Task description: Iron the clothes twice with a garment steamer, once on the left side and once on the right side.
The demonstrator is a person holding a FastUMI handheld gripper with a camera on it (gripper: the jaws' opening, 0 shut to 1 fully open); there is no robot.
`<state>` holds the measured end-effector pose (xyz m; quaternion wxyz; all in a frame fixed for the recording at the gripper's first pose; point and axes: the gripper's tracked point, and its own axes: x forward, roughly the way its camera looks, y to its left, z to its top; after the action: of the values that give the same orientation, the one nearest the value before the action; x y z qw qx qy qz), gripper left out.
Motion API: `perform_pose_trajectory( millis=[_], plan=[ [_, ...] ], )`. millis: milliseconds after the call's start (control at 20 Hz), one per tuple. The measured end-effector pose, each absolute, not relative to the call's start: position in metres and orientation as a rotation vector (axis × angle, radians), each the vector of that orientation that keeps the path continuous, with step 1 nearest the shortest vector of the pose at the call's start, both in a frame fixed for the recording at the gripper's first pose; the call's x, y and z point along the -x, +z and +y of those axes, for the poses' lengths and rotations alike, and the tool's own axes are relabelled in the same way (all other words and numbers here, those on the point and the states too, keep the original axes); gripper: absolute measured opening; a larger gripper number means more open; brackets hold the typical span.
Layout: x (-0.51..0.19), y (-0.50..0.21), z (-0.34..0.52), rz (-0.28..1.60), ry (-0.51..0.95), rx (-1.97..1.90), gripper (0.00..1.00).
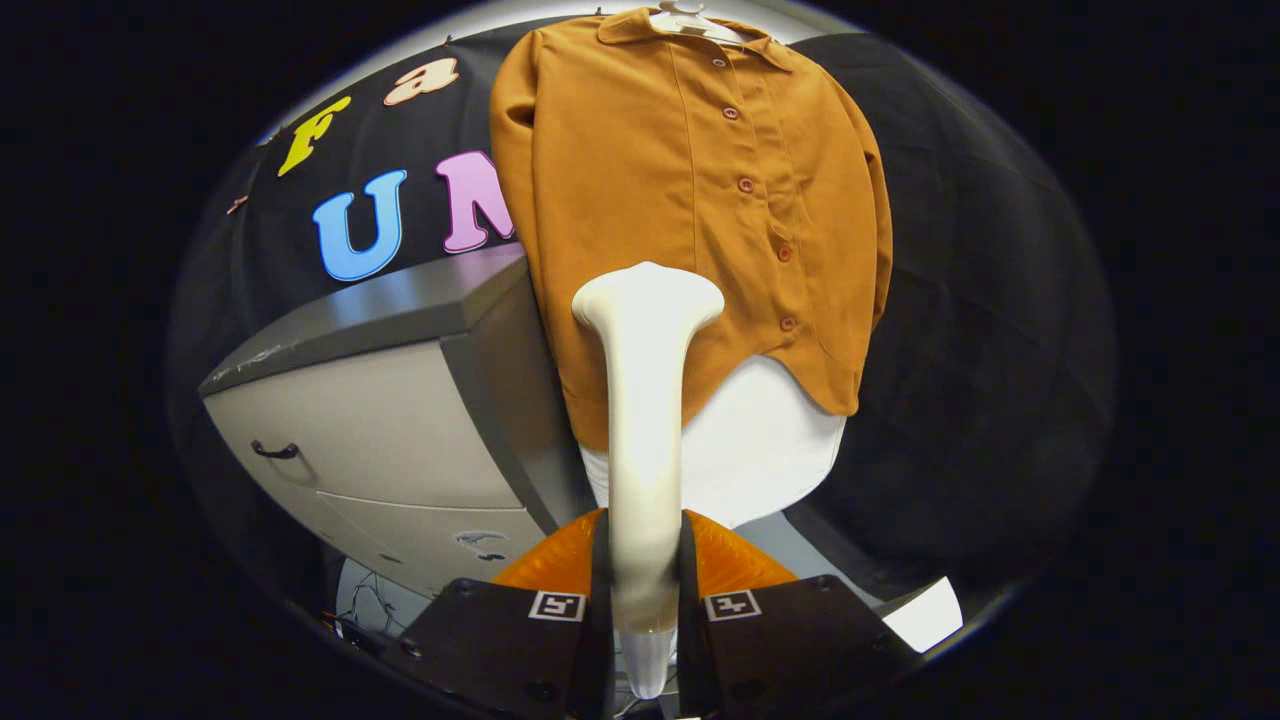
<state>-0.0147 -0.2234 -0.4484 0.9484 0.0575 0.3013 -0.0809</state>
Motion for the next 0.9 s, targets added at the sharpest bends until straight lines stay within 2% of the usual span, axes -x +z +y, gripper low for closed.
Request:
perform_pose_trajectory(
  millis=[250,400,900],
  plan=[
    [0.044,-0.451,-0.211,0.630,-0.134,-0.117,0.28],
    [0.054,-0.427,-0.202,0.595,-0.104,-0.103,0.28],
    [0.017,-0.245,-0.215,0.254,-0.090,-0.083,0.28]
  ],
)
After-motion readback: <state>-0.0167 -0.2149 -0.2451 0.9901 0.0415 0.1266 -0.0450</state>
